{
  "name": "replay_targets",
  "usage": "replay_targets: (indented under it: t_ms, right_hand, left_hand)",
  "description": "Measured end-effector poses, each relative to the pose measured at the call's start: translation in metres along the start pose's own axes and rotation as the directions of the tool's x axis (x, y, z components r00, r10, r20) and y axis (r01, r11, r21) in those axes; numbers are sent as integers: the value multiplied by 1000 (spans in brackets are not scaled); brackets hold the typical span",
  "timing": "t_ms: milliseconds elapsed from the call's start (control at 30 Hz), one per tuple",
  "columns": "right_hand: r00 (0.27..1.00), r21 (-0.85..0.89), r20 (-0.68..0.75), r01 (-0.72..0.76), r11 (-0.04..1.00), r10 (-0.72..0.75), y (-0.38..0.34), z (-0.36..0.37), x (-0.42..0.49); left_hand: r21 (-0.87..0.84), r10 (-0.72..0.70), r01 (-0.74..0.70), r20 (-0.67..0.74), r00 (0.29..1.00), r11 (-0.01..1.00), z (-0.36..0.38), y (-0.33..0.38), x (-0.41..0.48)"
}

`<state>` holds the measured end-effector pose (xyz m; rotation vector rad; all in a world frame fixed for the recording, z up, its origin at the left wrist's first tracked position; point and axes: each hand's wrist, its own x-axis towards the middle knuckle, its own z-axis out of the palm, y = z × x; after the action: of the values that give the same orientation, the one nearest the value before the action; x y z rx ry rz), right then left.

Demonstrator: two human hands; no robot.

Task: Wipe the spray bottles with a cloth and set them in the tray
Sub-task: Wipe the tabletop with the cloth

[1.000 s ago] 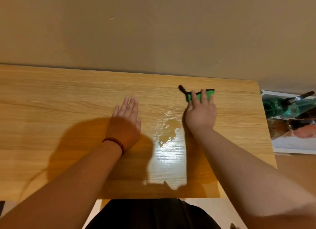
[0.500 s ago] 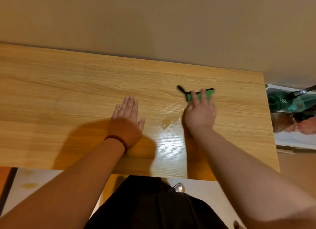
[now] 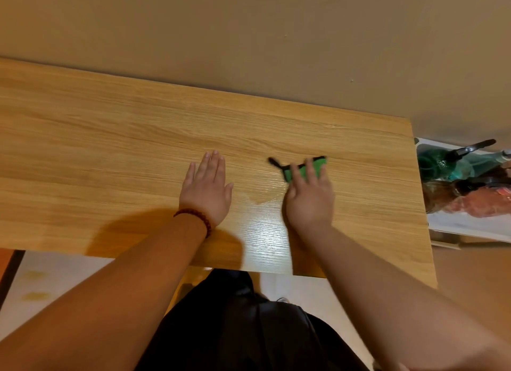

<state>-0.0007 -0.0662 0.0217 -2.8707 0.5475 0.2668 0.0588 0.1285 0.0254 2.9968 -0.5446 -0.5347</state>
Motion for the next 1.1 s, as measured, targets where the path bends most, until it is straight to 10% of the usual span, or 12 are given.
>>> replay_targets:
  t_ms: [167,400,633,867,1033,1100]
  right_hand:
    - [913,11,52,404,915,-404,-14,15,-33]
    - [986,7,-5,-164,986,164,49,-12,-9]
    - [899,23,91,428,904,-428,1,22,-78]
    - [994,57,-38,-97,994,99,53,3,-59]
    - [886,-22,50,463,886,-461,42,26,-105]
    - [883,-87,39,468,879,-467,66,18,-100]
  left_hand:
    - [-7,85,-85,-25,996,996,12,6,-21]
    - [51,61,-61,10,998,997,23,-1,-38]
    - [76,23,-25,22,999,997,19,8,-46]
    - [-5,54,-54,-1,999,999,21,37,-61]
    - [14,90,-90,22,996,996,24,59,-67]
    - [33,87,-88,31,996,996,25,59,-70]
